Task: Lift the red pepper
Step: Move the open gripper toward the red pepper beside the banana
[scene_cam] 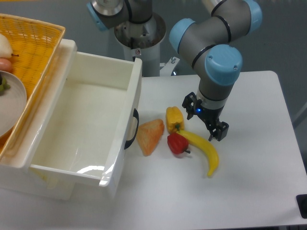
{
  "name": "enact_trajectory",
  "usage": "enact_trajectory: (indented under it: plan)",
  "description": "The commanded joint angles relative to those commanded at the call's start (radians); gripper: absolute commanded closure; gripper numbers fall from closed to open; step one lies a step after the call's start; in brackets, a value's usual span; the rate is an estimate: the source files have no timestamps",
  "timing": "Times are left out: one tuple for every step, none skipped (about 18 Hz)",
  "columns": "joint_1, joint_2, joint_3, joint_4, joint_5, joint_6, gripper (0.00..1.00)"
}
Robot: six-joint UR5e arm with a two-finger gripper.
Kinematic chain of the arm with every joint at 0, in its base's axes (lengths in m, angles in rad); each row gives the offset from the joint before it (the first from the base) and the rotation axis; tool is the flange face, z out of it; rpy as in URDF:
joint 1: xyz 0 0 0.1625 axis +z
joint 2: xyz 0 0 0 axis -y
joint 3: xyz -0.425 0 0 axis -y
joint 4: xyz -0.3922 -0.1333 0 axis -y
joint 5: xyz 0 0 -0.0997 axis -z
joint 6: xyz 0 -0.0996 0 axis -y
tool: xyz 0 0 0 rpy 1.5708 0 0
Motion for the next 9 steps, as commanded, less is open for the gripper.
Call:
enact_trajectory:
  plan:
    - [0.000,0.000,0.000,0.002,0.000,-0.005,0.00]
    - [0.000,0.000,-0.002,0.002,0.000,-0.009,0.00]
    - [0.000,0.000,-0.002,0.000,0.000,-0.023,0.00]
    - [0.000,0.000,-0.002,0.000,-0.003,-0.043,0.00]
    - [0.000,0.000,-0.005,0.000,-0.002,-0.066,0.00]
    - [0.000,0.002,-0.018,0.002,-0.002,-0.087,0.00]
    - [0.002,0.006,-0.032,0.009,-0.002,-0.093,0.00]
    - [0.003,0.006,-0.037,0.017,-0.002,-0.097,0.00]
    - [0.006,0.006,-0.049,0.018,0.000,-0.101,0.00]
